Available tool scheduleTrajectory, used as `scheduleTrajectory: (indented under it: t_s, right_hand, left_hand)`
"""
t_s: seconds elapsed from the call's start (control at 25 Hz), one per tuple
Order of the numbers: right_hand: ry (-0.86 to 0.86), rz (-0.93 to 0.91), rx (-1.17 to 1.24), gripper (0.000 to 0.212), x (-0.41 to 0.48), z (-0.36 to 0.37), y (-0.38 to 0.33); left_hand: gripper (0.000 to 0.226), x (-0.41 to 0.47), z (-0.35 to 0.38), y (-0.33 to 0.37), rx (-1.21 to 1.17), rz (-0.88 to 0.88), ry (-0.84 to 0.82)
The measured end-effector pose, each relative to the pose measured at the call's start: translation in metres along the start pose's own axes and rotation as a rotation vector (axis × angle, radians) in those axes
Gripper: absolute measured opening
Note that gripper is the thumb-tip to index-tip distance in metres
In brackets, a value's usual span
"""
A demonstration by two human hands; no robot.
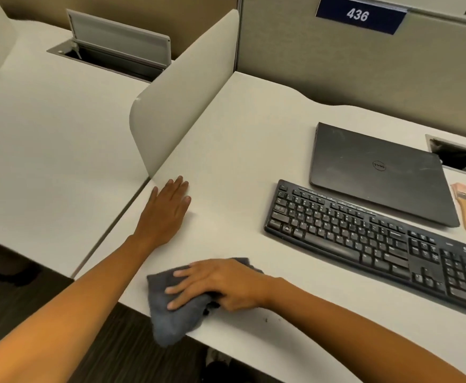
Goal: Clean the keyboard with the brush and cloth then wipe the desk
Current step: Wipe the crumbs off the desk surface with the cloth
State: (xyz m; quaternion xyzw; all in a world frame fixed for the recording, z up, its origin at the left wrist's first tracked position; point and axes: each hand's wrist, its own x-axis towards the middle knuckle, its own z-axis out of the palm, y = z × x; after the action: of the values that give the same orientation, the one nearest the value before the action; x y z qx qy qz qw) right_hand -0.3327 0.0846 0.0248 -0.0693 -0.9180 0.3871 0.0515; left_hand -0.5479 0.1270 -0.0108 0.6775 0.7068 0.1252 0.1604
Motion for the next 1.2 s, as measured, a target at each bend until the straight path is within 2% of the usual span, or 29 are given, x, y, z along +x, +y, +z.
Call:
scheduleTrajectory:
  t_s: [0.08, 0.16, 0.2, 0.28, 0.36, 0.52, 0.68, 0.76, 0.88, 0.96, 1.04, 1.12, 1.2]
  right_hand:
    - [0.332, 0.197, 0.014, 0.075, -0.025, -0.010, 0.001]
    - [0.683, 0.395, -0.157, 0.071, -0.037, -0.018, 0.013]
    - [0.750, 0.524, -0.266, 0.067, -0.036, -0.020, 0.019]
    - [0.676, 0.767, -0.402, 0.069, -0.025, -0.019, 0.030]
    - [0.554, 0.815, -0.400, 0.076, -0.010, -0.015, 0.036]
    - [0.356, 0.397, -0.335, 0.063, 0.002, -0.008, 0.032]
    - [0.090, 0.181, -0.125, 0.070, -0.011, 0.002, 0.008]
    - [0.022, 0.164, 0.021, 0.068, -0.031, 0.003, 0.000]
    - [-0.042, 0.240, 0.148, 0.059, -0.079, -0.003, -0.005]
    - [-0.090, 0.349, 0.158, 0.053, -0.113, -0.016, -0.010]
    - [-0.036, 0.437, 0.185, 0.054, -0.137, -0.034, -0.015]
    - [0.285, 0.458, 0.230, 0.063, -0.144, -0.048, -0.015]
    - [0.610, 0.504, 0.103, 0.072, -0.131, -0.055, -0.005]
  left_hand:
    - [0.053, -0.005, 0.003, 0.000, 0.011, -0.013, -0.012]
    - [0.061, -0.011, 0.008, -0.001, 0.001, 0.010, 0.042]
    - [0.066, -0.013, 0.010, -0.003, -0.029, 0.023, 0.085]
    - [0.061, -0.016, 0.012, -0.007, -0.153, 0.009, 0.145]
    - [0.050, -0.023, 0.015, -0.010, -0.250, 0.009, 0.165]
    - [0.058, -0.044, 0.017, -0.002, -0.394, -0.051, 0.105]
    - [0.058, -0.061, 0.005, 0.008, -0.703, -0.076, 0.101]
    - [0.054, -0.072, 0.006, 0.013, -0.599, -0.074, 0.086]
    - [0.064, -0.086, 0.024, 0.018, -0.118, -0.016, 0.099]
    - [0.072, -0.092, 0.032, 0.020, 0.059, -0.003, 0.125]
    - [0.073, -0.094, 0.034, 0.021, 0.112, -0.004, 0.146]
    - [0.073, -0.093, 0.034, 0.021, 0.120, -0.006, 0.163]
    - [0.072, -0.092, 0.034, 0.020, 0.108, -0.007, 0.170]
